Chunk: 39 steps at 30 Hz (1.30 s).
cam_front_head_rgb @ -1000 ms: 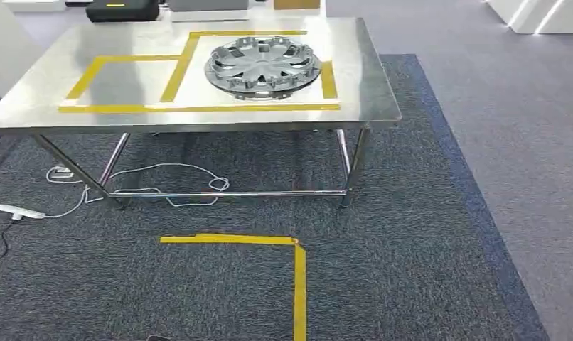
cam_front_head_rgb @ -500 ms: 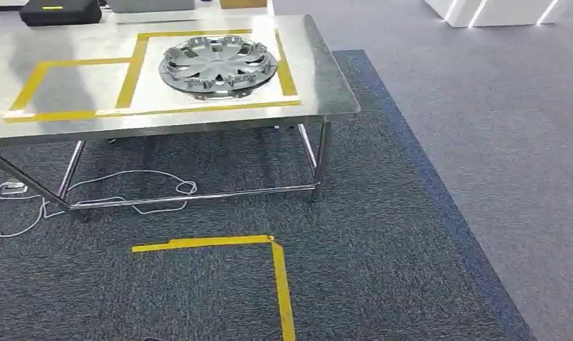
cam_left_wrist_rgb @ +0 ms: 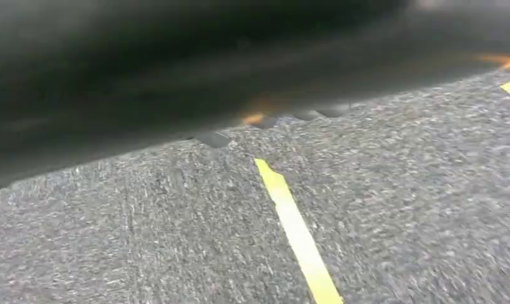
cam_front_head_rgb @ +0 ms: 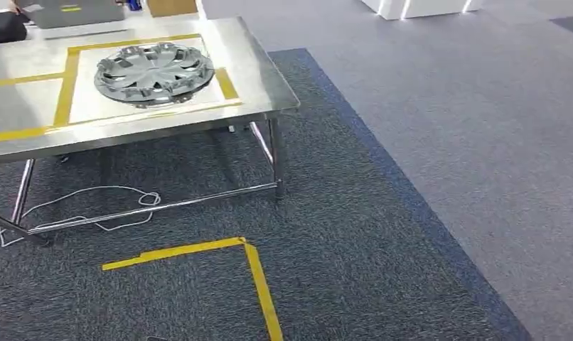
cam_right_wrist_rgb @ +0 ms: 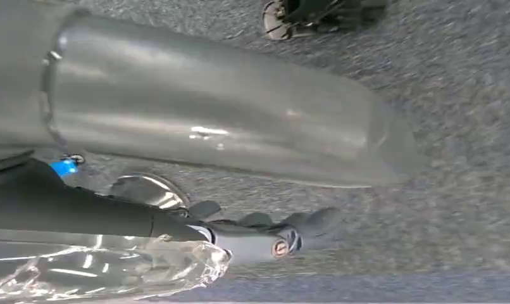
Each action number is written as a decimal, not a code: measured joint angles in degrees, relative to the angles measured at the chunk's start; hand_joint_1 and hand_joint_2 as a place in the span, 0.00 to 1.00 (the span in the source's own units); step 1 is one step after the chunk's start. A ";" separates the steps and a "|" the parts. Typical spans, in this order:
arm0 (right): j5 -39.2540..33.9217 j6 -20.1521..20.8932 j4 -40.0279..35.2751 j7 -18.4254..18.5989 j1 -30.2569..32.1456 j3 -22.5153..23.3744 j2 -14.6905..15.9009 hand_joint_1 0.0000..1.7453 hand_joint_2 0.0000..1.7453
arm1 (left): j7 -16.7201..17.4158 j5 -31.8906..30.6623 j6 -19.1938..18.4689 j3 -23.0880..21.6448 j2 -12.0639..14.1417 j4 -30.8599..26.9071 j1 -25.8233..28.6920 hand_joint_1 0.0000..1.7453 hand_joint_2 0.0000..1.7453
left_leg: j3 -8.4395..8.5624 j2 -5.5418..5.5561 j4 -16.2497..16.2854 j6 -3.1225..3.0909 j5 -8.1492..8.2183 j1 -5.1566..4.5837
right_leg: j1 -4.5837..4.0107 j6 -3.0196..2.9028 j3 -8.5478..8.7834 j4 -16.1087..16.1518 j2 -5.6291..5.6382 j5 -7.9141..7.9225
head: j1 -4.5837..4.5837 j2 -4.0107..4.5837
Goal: Take the parts from the cabinet and place them on the table.
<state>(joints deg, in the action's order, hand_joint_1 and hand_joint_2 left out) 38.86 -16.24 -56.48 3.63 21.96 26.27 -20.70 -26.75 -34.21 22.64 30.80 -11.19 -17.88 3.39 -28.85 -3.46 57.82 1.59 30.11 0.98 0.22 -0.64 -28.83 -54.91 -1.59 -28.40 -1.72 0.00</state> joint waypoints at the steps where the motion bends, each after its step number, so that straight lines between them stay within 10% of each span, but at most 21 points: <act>1: 0.11 0.18 0.02 0.00 -0.20 0.09 0.00 0.00 0.00 | 0.00 -0.04 -0.02 0.18 0.00 0.02 0.11 0.00 0.00 | -1.52 1.67 3.78 0.02 2.96 0.07 | -0.04 -0.49 -0.06 0.00 0.62 0.34 | 0.19 0.00; 3: 0.20 0.42 0.11 0.00 -0.45 0.15 0.00 0.00 0.00 | 0.04 -0.24 -0.09 0.57 0.00 0.02 0.40 0.00 0.00 | -5.27 2.83 12.80 0.09 7.68 0.05 | -0.19 -0.66 -0.75 -0.03 2.17 0.57 | 0.24 0.00; 5: 0.22 0.50 0.28 0.04 -0.35 0.29 0.00 0.00 0.00 | 0.09 -0.57 -0.20 0.92 0.00 0.02 0.50 0.00 0.00 | -6.08 2.94 15.04 0.06 7.44 0.05 | -0.25 -0.49 -0.95 -0.06 3.65 0.81 | 0.17 0.00; 7: 0.31 0.85 0.46 0.07 -0.31 0.52 0.00 0.00 0.00 | 0.09 -0.94 -0.37 1.22 0.04 0.00 0.48 0.00 0.00 | -2.75 3.25 8.63 -0.16 2.96 0.08 | -0.22 -0.20 -0.97 -0.21 5.13 1.00 | 0.19 0.00; 9: 0.53 0.90 0.55 -0.02 -0.45 0.53 0.00 0.00 0.00 | 0.11 -1.11 -0.48 1.42 0.07 0.00 0.49 0.00 0.00 | 1.82 8.47 -0.31 -0.44 -0.55 0.32 | -0.05 0.21 -0.75 -0.70 6.38 1.16 | 0.24 0.00; 10: 0.77 0.90 0.55 -0.24 -0.74 0.55 0.00 0.00 0.00 | 0.09 -1.14 -0.52 1.57 -0.02 0.00 0.48 0.00 0.00 | 1.90 9.35 -2.18 -0.64 -0.31 0.48 | -0.56 0.67 -1.58 -1.82 7.21 0.95 | 0.15 0.00; 14: 1.14 0.96 0.76 -0.76 -0.59 0.81 0.00 0.00 0.00 | 0.09 -1.33 -0.63 1.86 -0.15 -0.04 0.46 0.00 0.00 | 1.50 6.51 -2.05 -2.15 -0.85 0.19 | 0.21 2.14 -3.05 -1.75 9.43 1.51 | 0.23 0.00; 16: 1.60 1.31 1.00 -1.42 -0.90 1.12 0.00 0.00 0.00 | 0.07 -1.66 -0.68 2.32 -0.22 -0.09 0.33 0.00 0.00 | 1.31 4.78 -2.08 -2.76 -1.01 0.03 | 0.05 2.28 -5.37 -6.41 3.98 -2.00 | -0.42 0.00; 18: 2.10 1.68 1.07 -1.95 -1.37 1.31 0.00 0.00 0.00 | 0.04 -1.99 -0.87 2.75 -0.24 -0.09 0.66 0.00 0.00 | 1.14 2.75 -2.07 -2.84 -1.01 -0.25 | 0.12 2.66 -9.81 -15.81 2.40 -6.78 | -0.33 0.00; 20: 2.21 1.88 1.22 -1.99 -1.33 1.38 0.00 0.00 0.00 | 0.07 -2.08 -0.94 3.08 -0.24 -0.09 0.77 0.00 0.00 | 1.05 1.23 -2.06 -2.83 -1.00 -0.33 | 0.22 2.84 -11.67 -20.23 2.07 -7.98 | -0.35 0.00; 23: 2.25 1.88 1.46 -1.99 -1.14 1.58 0.00 0.00 0.00 | 0.07 -2.21 -1.05 3.54 -0.24 -0.11 0.62 0.00 0.00 | 1.07 -0.41 -2.05 -2.73 -0.93 -0.36 | 0.35 2.78 -7.79 -13.92 1.61 -4.08 | -0.35 0.00; 25: 2.25 1.88 1.51 -1.99 -1.26 1.68 0.00 0.00 0.00 | 0.07 -2.29 -1.11 3.74 -0.31 -0.15 0.49 0.00 0.00 | 1.43 -1.53 -2.00 -2.40 -0.78 -0.47 | 0.28 2.36 -1.12 -2.97 -2.11 -0.64 | -0.40 0.00; 26: 2.27 1.90 1.53 -1.97 -1.60 1.73 0.00 0.00 0.00 | 0.07 -2.32 -1.16 3.80 -0.31 -0.20 0.63 0.00 0.00 | 1.44 -1.93 -1.87 -1.93 -0.46 -0.87 | 0.08 2.12 -0.65 -1.81 -3.15 -1.10 | -0.35 0.00; 30: 2.32 1.90 1.60 -1.92 -1.26 1.90 0.00 0.00 0.00 | 0.09 -2.40 -1.29 4.02 -0.46 -0.44 0.24 0.00 0.00 | 2.22 -3.60 -2.14 -0.39 -0.36 -0.45 | -0.36 0.61 -1.29 -1.57 -0.74 -0.80 | 0.04 0.00; 32: 2.25 1.86 1.60 -1.70 -1.07 1.99 0.00 0.00 0.00 | 0.09 -2.51 -1.49 4.11 -0.50 -0.61 0.30 0.00 0.00 | 1.55 0.09 0.12 0.23 1.79 -0.16 | 0.03 -0.08 -0.42 -1.10 0.21 -0.22 | 0.46 0.00; 35: 2.06 1.90 1.57 -1.18 -1.08 1.77 0.00 0.00 0.00 | 0.11 -2.99 -1.84 4.48 -0.50 -0.61 0.64 0.00 0.00 | -5.10 2.73 13.81 0.19 8.31 -0.18 | -0.28 -0.50 -0.63 -1.17 2.40 -0.02 | 0.59 0.00; 37: 1.79 1.92 1.53 -0.79 -0.76 1.68 0.00 0.00 0.00 | 0.13 -3.23 -2.03 4.83 -0.48 -0.61 0.71 0.00 0.00 | -6.83 2.92 15.76 -0.17 6.87 -0.28 | -0.55 -0.63 -0.39 -1.19 3.98 -0.12 | 0.56 0.00; 39: 1.75 2.06 1.51 -0.77 -0.66 1.55 0.00 0.00 0.00 | 0.09 -3.72 -2.05 5.20 -0.46 -0.61 0.61 0.00 0.00 | -4.55 3.49 8.85 -0.90 1.09 -0.48 | -0.69 -0.66 0.02 -1.20 5.67 -0.19 | 0.54 0.00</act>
<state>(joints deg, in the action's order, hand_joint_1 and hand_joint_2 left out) 40.61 -14.18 -54.97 2.86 21.31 27.82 -20.70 -26.67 -37.92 20.59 36.00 -11.65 -18.49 4.00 -33.40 0.03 66.67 0.69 31.20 0.49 -0.47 -1.29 -28.81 -56.11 4.08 -28.59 -1.18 0.00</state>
